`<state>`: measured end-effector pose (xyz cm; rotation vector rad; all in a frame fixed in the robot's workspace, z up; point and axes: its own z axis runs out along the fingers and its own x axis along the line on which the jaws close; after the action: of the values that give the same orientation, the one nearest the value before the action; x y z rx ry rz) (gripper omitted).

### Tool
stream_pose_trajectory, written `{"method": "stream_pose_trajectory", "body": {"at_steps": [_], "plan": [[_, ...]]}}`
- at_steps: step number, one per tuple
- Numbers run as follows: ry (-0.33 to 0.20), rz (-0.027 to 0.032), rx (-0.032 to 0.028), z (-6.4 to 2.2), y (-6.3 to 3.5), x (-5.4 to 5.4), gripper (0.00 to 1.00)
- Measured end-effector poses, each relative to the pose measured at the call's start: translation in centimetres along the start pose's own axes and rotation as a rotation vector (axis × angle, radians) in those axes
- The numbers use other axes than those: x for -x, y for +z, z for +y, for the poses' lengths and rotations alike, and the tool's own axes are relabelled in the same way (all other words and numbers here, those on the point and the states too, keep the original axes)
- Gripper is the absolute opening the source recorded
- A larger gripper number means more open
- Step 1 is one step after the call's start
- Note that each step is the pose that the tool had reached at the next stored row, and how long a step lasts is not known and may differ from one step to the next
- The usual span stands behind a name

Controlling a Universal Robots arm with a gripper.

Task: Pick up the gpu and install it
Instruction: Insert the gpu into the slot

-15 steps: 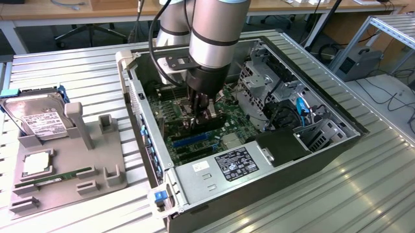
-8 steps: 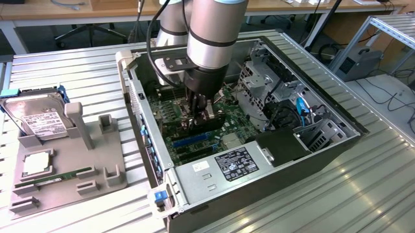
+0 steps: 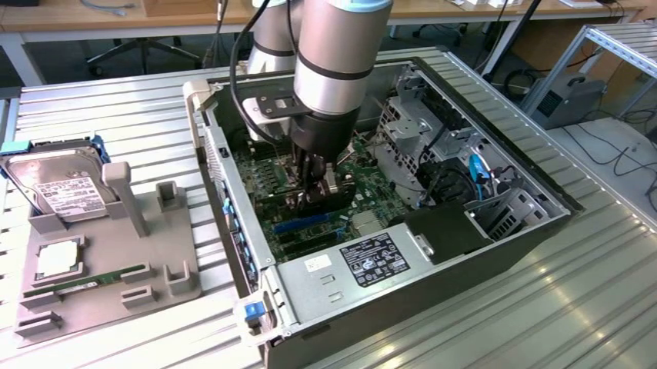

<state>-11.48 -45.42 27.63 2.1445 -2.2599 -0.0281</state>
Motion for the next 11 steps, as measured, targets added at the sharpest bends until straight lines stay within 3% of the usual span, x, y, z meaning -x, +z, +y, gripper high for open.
{"method": "stream_pose_trajectory", "body": {"at_steps": [11], "plan": [[0.000,0.0040,-0.0001,0.30,0.88,-0.04,0.27]]}}
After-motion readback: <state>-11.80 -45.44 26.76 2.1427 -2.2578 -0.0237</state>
